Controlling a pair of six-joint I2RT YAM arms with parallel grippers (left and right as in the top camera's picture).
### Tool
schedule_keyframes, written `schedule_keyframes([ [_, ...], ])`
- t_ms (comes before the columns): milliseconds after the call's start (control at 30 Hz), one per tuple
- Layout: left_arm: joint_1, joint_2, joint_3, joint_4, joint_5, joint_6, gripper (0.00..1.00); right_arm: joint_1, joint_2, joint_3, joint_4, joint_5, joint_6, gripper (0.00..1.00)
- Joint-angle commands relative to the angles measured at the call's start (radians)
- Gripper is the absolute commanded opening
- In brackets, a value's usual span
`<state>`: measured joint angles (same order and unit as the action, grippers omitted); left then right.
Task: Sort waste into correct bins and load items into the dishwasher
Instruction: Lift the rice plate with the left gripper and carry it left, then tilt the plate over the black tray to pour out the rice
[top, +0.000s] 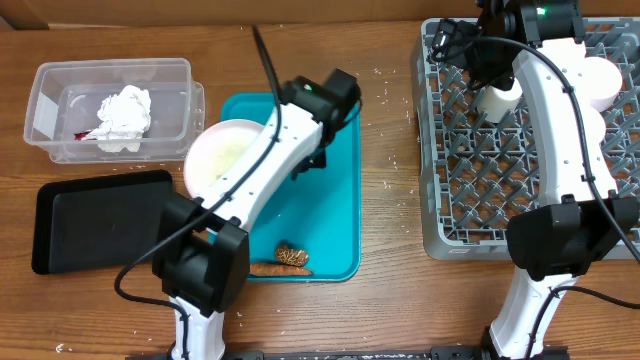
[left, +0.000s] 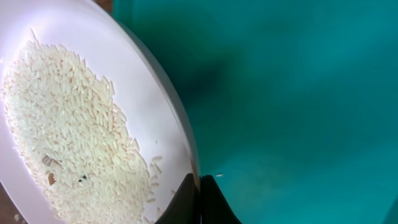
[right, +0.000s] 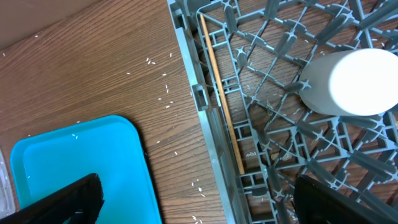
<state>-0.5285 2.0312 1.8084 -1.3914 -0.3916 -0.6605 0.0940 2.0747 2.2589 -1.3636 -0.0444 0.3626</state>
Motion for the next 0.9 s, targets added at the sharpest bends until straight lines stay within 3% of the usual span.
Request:
schedule_keyframes([
  [0, 0.068, 0.008, 0.059, -0.033, -0.055, -0.043, 0.04, 0.004, -0.015, 0.020, 0.003, 0.010, 0.002, 1.00],
  [400, 0.362, -0.068, 0.081, -0.052, 0.020, -0.042, 0.04, 0.004, -0.015, 0.020, 0.003, 0.010, 0.002, 1.00],
  [633, 0.527, -0.069, 0.079, -0.018, 0.249, 0.012, 0.04, 0.004, -0.015, 0.020, 0.003, 0.010, 0.002, 1.00],
  [867, 0.664, -0.069, 0.079, 0.017, 0.336, 0.059, 0.04, 0.004, -0.015, 0.020, 0.003, 0.010, 0.002, 1.00],
])
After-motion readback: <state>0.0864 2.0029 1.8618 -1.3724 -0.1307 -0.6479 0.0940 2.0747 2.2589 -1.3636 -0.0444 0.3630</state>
